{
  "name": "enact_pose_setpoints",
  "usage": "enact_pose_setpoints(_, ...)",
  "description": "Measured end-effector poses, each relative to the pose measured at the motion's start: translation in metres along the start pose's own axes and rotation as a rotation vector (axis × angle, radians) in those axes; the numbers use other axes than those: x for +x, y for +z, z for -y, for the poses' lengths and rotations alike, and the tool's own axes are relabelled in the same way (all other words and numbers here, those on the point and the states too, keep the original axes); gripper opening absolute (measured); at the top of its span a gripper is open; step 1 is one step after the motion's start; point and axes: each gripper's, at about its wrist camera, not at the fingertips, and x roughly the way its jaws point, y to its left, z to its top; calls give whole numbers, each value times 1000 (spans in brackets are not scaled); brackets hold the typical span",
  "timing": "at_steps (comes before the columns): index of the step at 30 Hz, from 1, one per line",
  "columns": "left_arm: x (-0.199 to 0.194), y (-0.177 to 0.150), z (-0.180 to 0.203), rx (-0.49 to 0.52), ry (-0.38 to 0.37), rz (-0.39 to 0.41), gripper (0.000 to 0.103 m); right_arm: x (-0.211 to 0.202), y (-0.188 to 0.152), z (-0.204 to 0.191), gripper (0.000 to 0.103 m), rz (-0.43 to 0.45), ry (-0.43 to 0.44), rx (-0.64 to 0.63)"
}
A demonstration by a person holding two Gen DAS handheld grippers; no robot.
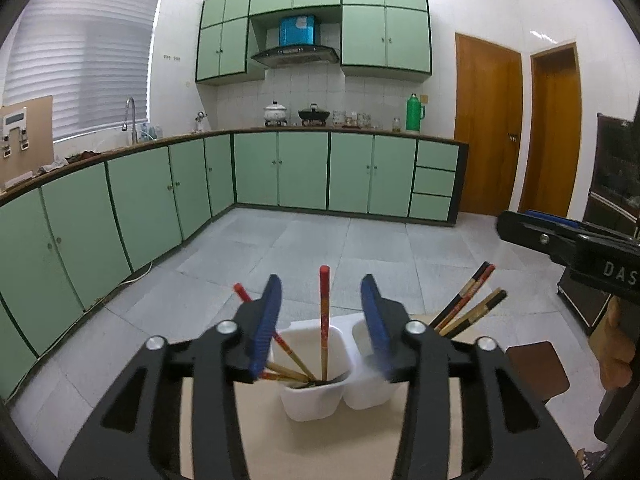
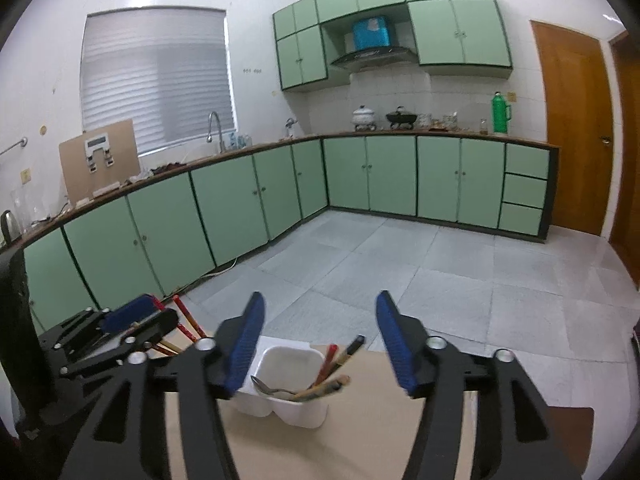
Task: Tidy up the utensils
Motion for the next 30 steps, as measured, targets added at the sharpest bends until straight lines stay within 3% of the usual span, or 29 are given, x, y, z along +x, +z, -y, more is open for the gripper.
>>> enact_pose_setpoints(5,-31,-8,-2,-18,9,27,65,-31,-12,8,77,27,-23,32)
enact_pose_setpoints(16,-84,-37,1,-39,13,-9,84,-85,-60,21,95,-4,-38,98)
enact_pose_setpoints(23,-118,-49,10,-50,4,-30,93,-112,-85,16,97,-38,-29,104)
enact_pose_setpoints(30,-153,-60,19,-53,6,-27,95,-139,-98,3,97,-52,-13,84)
